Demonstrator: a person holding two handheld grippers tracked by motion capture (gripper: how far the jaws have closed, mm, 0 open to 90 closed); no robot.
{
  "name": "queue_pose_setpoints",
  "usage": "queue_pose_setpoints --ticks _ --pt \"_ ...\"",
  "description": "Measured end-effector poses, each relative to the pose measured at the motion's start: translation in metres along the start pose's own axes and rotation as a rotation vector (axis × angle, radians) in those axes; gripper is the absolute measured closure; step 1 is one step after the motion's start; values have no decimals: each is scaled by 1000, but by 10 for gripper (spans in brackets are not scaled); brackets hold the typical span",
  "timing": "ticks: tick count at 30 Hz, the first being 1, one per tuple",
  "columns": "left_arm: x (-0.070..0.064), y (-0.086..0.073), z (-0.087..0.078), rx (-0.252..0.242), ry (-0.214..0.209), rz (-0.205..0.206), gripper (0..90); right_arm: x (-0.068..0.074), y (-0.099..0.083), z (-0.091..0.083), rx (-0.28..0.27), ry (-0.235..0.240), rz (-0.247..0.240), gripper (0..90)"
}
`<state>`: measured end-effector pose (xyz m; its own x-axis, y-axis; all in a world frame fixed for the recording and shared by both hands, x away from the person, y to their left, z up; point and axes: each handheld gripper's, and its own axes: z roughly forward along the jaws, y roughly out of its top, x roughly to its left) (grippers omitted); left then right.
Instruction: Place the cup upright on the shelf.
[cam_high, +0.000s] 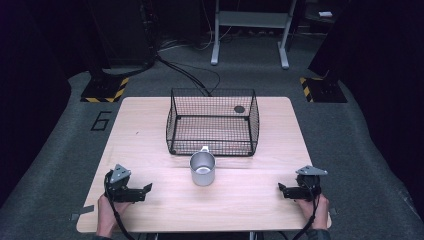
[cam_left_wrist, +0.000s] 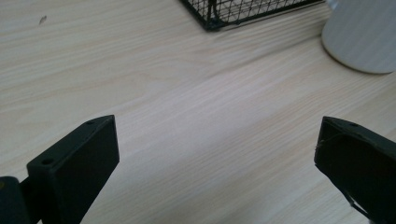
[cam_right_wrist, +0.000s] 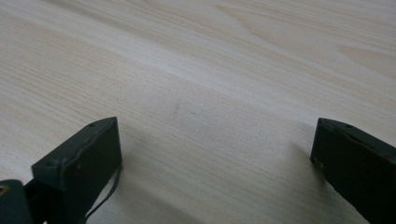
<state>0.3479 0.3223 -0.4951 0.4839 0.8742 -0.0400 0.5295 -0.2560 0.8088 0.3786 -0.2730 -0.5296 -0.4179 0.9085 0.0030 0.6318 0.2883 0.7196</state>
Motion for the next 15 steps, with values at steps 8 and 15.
queue_pose_setpoints --ticks 8,15 --pt "-12 13 -1 -22 -43 16 0 0 0 0 -2 -2 2 20" --pt "-27 28 5 -32 -84 51 0 0 0 0 -2 -3 3 20"
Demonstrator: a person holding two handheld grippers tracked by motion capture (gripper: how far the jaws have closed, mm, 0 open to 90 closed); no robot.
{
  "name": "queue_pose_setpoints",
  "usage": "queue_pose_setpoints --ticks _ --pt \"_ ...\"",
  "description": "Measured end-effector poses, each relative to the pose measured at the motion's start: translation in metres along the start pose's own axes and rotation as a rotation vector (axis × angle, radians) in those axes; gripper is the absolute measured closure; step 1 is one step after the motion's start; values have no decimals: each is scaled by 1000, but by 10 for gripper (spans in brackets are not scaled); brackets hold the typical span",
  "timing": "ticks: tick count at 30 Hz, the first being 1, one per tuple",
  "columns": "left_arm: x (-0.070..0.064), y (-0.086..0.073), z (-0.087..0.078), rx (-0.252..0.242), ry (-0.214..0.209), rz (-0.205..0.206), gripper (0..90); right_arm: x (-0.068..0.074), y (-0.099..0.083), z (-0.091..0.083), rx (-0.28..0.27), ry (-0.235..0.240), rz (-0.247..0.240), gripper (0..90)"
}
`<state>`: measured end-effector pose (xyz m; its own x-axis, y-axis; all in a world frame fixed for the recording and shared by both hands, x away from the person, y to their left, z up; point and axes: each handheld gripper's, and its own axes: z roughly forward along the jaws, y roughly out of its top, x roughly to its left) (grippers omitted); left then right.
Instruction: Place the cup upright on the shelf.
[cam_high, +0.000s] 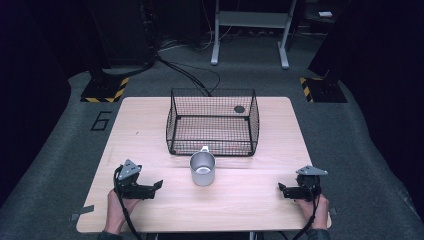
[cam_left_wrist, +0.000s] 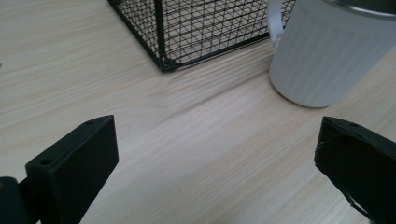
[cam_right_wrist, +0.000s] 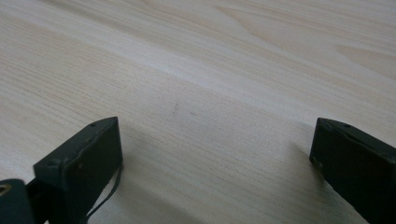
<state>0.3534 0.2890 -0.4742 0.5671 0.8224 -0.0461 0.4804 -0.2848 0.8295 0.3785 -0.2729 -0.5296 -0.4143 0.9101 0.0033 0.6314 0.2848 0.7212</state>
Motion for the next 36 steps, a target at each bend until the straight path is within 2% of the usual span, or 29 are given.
queue_pose_setpoints --ticks 12,14,22,23,36 --pt "-21 19 15 -3 -56 56 0 0 0 0 -1 0 -2 20" --pt "-29 25 21 -6 -73 65 0 0 0 0 0 0 0 20" --pt "-44 37 32 -20 -108 76 0 0 0 0 -1 0 -2 20" --pt "-49 42 36 -26 -116 90 0 0 0 0 0 0 -1 20" --pt "-66 59 53 -26 -145 132 0 0 0 0 -1 1 -2 23"
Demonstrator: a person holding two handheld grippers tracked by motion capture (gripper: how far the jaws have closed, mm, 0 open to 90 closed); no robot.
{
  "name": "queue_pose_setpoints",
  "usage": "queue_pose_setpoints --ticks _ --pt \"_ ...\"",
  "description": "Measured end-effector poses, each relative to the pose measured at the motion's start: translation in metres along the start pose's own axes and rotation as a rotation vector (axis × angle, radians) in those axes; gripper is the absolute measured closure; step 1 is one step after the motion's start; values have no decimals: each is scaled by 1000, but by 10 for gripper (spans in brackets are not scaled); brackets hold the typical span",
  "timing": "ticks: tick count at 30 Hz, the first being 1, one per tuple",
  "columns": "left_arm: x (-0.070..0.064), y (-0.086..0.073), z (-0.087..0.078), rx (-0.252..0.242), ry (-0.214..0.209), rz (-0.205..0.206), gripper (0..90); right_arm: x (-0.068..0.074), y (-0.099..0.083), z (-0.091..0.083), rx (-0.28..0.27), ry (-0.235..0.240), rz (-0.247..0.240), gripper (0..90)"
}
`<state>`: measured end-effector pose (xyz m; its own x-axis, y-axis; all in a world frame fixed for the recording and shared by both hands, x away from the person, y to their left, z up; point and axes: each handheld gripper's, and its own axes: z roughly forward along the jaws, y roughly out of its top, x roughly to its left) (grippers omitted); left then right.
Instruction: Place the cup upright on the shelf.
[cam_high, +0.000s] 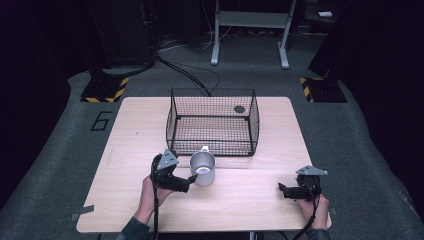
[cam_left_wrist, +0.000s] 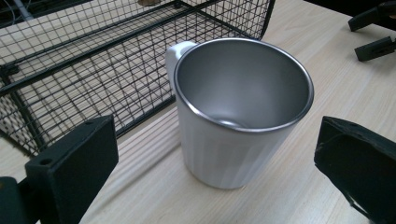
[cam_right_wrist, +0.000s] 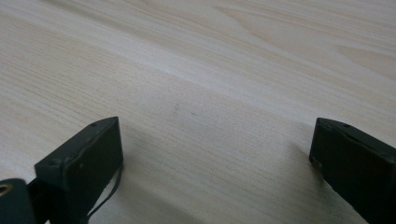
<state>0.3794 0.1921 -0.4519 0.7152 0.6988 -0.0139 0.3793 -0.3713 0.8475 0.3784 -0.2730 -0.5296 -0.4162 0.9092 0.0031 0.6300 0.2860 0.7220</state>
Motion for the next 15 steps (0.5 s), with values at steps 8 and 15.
queue_pose_setpoints --ticks 8,15 --pt "-8 12 13 -1 -25 12 0 0 0 0 0 0 0 23" --pt "-14 18 25 6 -12 29 0 0 0 0 0 0 0 23"
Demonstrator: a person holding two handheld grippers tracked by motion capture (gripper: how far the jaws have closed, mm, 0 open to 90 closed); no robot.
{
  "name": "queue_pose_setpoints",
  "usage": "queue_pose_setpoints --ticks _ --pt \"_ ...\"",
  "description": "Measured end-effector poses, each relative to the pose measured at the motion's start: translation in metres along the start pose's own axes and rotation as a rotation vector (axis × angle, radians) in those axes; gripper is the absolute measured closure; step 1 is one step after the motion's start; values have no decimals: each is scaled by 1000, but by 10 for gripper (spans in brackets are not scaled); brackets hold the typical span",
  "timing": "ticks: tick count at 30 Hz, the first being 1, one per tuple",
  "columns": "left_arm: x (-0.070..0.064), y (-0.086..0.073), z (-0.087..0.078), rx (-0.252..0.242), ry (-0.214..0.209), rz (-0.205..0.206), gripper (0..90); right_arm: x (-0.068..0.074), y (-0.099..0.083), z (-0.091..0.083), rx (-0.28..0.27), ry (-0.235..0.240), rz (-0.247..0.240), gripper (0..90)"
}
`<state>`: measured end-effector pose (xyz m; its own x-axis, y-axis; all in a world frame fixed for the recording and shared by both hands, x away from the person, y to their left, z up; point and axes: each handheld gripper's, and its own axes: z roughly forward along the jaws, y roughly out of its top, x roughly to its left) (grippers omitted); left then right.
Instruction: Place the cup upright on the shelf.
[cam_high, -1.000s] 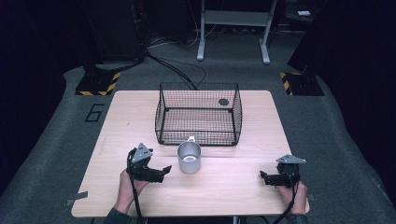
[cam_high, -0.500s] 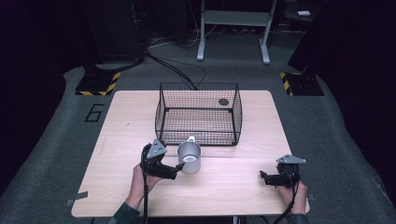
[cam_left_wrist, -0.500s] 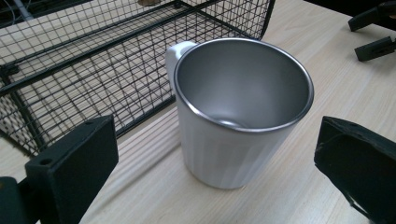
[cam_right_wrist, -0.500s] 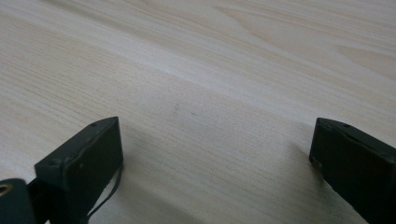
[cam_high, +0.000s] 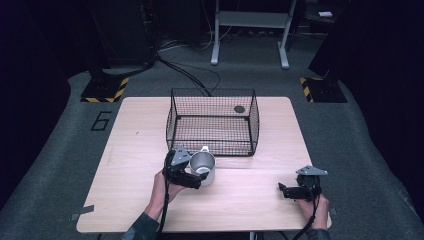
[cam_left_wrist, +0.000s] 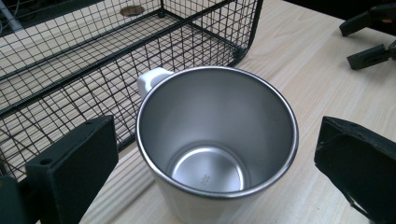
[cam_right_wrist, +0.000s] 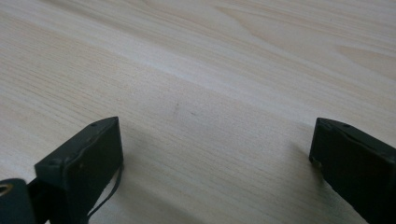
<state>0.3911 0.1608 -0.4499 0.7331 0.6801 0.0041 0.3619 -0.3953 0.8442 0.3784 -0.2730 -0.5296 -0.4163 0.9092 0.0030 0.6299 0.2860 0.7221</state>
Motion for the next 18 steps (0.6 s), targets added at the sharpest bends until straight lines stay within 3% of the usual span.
queue_pose_setpoints --ticks 13,18 --pt "-3 4 17 10 -9 -13 0 0 0 0 0 0 0 24" --pt "-4 4 25 11 12 -19 0 0 0 0 0 0 0 24"
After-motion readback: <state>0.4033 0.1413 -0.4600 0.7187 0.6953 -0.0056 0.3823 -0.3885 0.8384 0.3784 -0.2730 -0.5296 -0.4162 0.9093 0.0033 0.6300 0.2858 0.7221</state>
